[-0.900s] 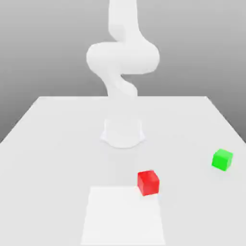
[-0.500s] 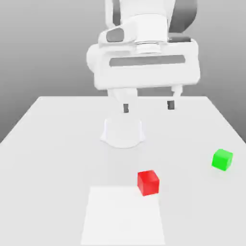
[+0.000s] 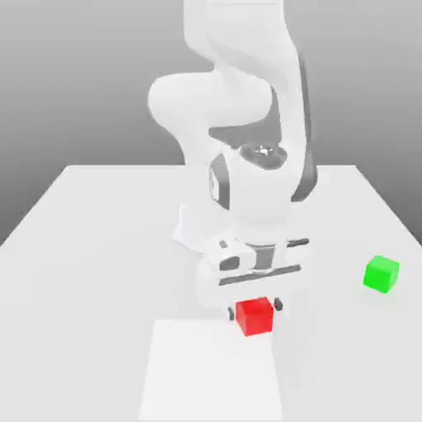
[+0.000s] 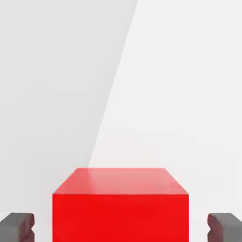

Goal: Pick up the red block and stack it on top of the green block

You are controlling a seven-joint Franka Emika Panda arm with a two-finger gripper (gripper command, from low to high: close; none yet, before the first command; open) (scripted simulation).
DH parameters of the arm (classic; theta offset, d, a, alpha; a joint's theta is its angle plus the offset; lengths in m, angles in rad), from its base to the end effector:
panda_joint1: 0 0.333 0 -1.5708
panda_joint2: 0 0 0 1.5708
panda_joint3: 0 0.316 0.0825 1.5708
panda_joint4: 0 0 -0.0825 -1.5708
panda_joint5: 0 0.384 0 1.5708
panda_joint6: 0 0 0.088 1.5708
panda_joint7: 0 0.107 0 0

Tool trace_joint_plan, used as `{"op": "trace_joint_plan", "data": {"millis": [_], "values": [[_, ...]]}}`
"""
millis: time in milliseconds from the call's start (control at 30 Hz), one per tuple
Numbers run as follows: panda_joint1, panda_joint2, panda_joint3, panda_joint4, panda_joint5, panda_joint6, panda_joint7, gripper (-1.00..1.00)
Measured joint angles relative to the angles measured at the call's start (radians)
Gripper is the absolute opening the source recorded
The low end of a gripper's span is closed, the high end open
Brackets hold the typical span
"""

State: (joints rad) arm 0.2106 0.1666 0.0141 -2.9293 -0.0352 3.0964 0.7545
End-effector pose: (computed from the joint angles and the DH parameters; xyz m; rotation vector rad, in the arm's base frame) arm 0.3129 0.0749 0.1442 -3.0450 0.7692 -0.0002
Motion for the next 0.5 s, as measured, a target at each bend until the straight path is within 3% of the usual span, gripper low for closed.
{"op": "trace_joint_plan", "data": {"millis": [167, 500], "values": [[-0.002, -0.004, 0.001, 0.0, -0.002, -0.004, 0.002, -1.0], [0.01, -0.296, 0.048, -0.032, 0.058, -0.264, -0.046, -1.0]]}}
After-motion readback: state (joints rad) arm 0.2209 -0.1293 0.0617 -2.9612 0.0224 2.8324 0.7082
